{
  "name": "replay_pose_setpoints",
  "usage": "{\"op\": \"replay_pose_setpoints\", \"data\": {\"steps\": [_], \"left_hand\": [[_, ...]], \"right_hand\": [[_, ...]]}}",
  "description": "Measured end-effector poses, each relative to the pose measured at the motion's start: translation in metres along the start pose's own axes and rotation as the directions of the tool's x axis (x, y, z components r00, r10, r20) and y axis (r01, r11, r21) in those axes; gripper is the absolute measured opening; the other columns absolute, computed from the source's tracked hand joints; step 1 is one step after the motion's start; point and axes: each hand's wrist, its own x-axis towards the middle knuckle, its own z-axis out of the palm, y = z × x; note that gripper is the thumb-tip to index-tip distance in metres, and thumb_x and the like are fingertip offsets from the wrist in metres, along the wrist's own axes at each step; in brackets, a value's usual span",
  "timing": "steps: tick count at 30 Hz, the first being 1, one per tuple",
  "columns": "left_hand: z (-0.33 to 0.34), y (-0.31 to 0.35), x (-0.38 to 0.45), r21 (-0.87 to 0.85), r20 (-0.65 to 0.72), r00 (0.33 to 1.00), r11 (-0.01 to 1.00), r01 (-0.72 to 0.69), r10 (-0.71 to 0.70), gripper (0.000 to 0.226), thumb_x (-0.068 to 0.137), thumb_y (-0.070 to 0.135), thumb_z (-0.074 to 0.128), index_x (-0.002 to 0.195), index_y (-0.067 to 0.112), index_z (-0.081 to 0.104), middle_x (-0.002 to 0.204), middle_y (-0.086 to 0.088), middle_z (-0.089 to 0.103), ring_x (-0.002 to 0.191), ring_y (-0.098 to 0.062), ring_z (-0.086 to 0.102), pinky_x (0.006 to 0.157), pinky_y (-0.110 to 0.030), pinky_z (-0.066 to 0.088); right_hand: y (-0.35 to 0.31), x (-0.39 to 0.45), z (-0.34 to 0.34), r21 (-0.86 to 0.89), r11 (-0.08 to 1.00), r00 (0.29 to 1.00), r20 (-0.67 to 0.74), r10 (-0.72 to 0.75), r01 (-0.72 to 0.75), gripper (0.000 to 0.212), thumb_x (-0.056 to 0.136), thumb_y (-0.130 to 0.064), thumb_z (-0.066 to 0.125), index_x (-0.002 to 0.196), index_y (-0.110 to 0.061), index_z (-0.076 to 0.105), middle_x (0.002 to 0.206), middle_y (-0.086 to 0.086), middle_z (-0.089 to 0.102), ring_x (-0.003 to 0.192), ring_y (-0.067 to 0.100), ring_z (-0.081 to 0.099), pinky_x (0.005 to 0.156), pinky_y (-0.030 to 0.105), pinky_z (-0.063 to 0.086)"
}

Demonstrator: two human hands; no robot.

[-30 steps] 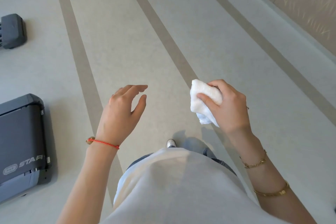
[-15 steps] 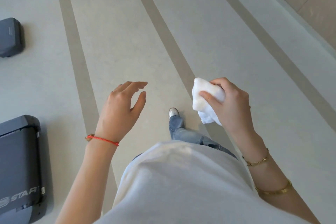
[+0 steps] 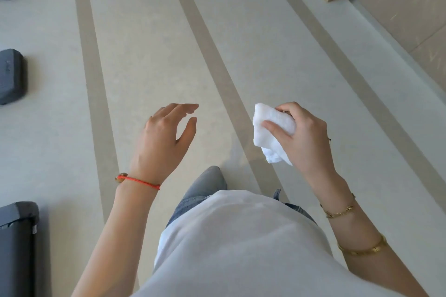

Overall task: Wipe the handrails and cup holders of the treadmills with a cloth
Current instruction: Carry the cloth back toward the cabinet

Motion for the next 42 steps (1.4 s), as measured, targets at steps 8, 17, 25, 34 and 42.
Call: {"op": "replay_pose_setpoints", "data": {"steps": [8,17,25,34,42], "left_hand": [[0.038,-0.038,0.158,-0.028,0.036,0.998,0.998,-0.047,0.048,0.023,0.095,0.011,0.06,0.117,0.009,0.068,0.107,-0.002,0.07,0.099,-0.022,0.067,0.087,-0.038,0.053],[0.05,-0.078,0.384,-0.009,-0.003,0.993,0.993,-0.117,0.117,0.023,0.096,0.012,0.06,0.116,0.012,0.068,0.107,0.001,0.07,0.097,-0.022,0.067,0.081,-0.042,0.055],[0.057,-0.1,0.544,-0.012,0.059,0.988,0.99,-0.142,0.143,0.024,0.097,0.014,0.058,0.119,0.014,0.067,0.108,0.001,0.07,0.1,-0.02,0.066,0.085,-0.04,0.054],[0.099,-0.119,0.717,-0.021,0.093,0.988,0.992,-0.124,0.125,0.023,0.096,0.014,0.058,0.117,0.012,0.068,0.107,0.0,0.071,0.1,-0.02,0.067,0.085,-0.038,0.054],[0.126,-0.117,0.916,-0.032,0.026,0.994,0.994,-0.104,0.105,0.024,0.095,0.013,0.059,0.118,0.014,0.068,0.107,0.002,0.07,0.101,-0.018,0.066,0.086,-0.036,0.054]], "right_hand": [[0.018,0.146,0.034,-0.021,0.998,0.998,-0.025,0.055,-0.056,0.026,0.086,-0.039,0.07,0.094,-0.016,0.062,0.082,-0.004,0.064,0.077,0.017,0.059,0.068,0.038,0.051],[0.017,0.363,0.06,-0.001,0.998,0.995,-0.071,0.067,-0.067,0.025,0.086,-0.042,0.069,0.095,-0.02,0.061,0.084,-0.008,0.064,0.078,0.014,0.06,0.068,0.038,0.051],[0.019,0.513,0.075,-0.016,0.997,0.987,-0.142,0.071,-0.074,0.026,0.085,-0.041,0.07,0.094,-0.019,0.061,0.082,-0.01,0.064,0.074,0.011,0.058,0.064,0.031,0.048],[0.051,0.687,0.102,-0.005,0.994,0.986,-0.127,0.108,-0.11,0.026,0.085,-0.041,0.071,0.094,-0.019,0.062,0.081,-0.008,0.064,0.072,0.01,0.056,0.062,0.024,0.042],[0.071,0.902,0.098,0.0,0.999,0.993,-0.107,0.053,-0.054,0.023,0.084,-0.044,0.069,0.092,-0.024,0.06,0.08,-0.011,0.063,0.075,0.008,0.058,0.065,0.031,0.049]]}}
